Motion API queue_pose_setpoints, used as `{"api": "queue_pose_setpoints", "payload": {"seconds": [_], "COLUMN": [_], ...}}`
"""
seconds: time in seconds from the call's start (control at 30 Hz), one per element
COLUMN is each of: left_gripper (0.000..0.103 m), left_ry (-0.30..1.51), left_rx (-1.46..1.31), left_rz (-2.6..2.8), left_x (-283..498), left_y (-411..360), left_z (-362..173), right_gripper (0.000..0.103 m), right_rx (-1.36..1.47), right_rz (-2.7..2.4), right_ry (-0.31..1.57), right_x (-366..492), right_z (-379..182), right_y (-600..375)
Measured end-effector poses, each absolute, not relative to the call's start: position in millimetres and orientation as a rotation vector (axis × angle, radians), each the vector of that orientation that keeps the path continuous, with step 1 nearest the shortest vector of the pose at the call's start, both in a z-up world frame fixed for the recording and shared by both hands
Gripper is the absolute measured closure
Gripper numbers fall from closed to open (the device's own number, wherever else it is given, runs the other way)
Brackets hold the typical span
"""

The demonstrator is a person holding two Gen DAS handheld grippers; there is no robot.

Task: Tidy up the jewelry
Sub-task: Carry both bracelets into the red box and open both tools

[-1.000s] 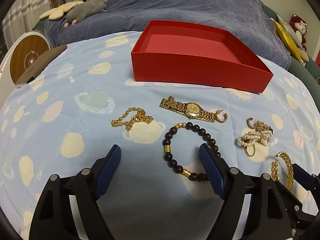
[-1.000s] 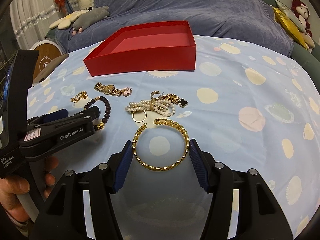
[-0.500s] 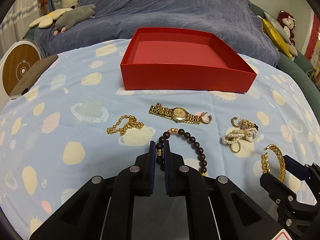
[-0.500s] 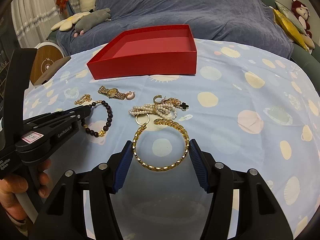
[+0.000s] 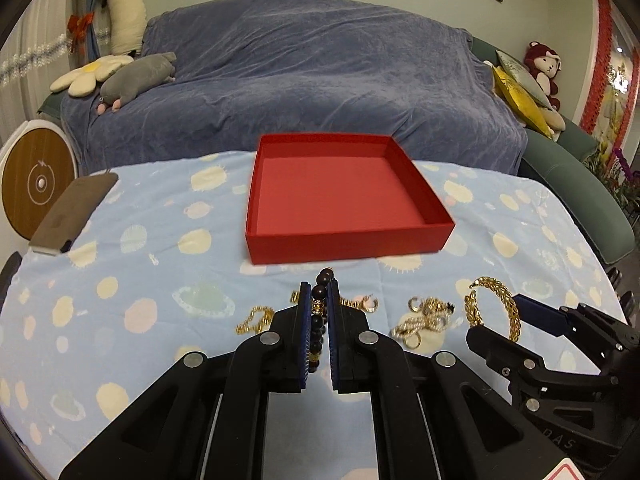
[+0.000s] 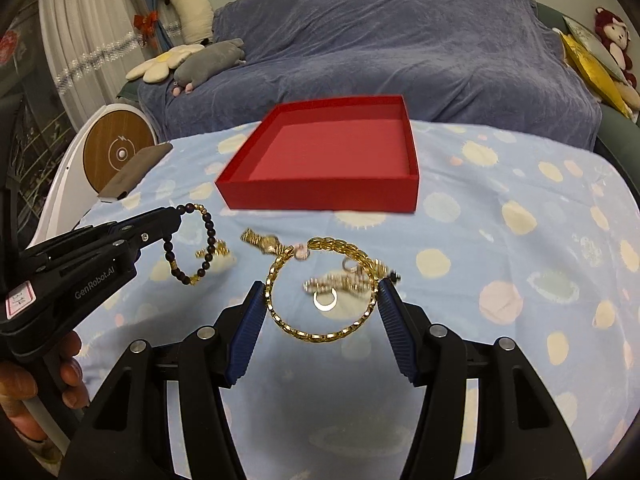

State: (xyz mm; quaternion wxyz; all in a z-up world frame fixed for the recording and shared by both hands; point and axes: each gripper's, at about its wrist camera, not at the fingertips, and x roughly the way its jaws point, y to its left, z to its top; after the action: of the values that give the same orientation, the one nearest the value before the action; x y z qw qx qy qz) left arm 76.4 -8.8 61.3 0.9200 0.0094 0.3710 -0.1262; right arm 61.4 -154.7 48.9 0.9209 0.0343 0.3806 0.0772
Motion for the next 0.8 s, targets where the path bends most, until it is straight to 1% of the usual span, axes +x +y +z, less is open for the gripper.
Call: {"api": "queue_pose_setpoints", "payload": {"seconds": [0.17, 0.3, 0.43, 0.53, 0.8], "left_gripper": [0.098, 0.098, 0.098, 0.098, 0.097], "left_ry": [0.713, 0.688, 0.736, 0.752, 0.826], "left_rx": [0.014, 0.016, -0.015, 0.023, 0.000], "left_rz": [-0.272, -0.258, -0.244, -0.222, -0.203], "left_x": [131, 186, 246, 280, 339], "left_y": [-14, -18, -22, -30, -35], "left_z": [95, 104, 92, 78, 39], "right_gripper": [0.048, 0.048, 0.048, 0.048, 0.047], "right_rx": [0.079, 0.054, 0.061, 0.072, 0.091], "right_rz": [0.173, 0.157, 0.157, 0.143, 0.106], "right_ry": [0.767, 0.750, 0.785, 0.808, 0.888], "right_x": [127, 185, 243, 278, 337], "right_z": [82, 90, 78, 65, 28], "right_y": [-161, -161, -163, -167, -178]}}
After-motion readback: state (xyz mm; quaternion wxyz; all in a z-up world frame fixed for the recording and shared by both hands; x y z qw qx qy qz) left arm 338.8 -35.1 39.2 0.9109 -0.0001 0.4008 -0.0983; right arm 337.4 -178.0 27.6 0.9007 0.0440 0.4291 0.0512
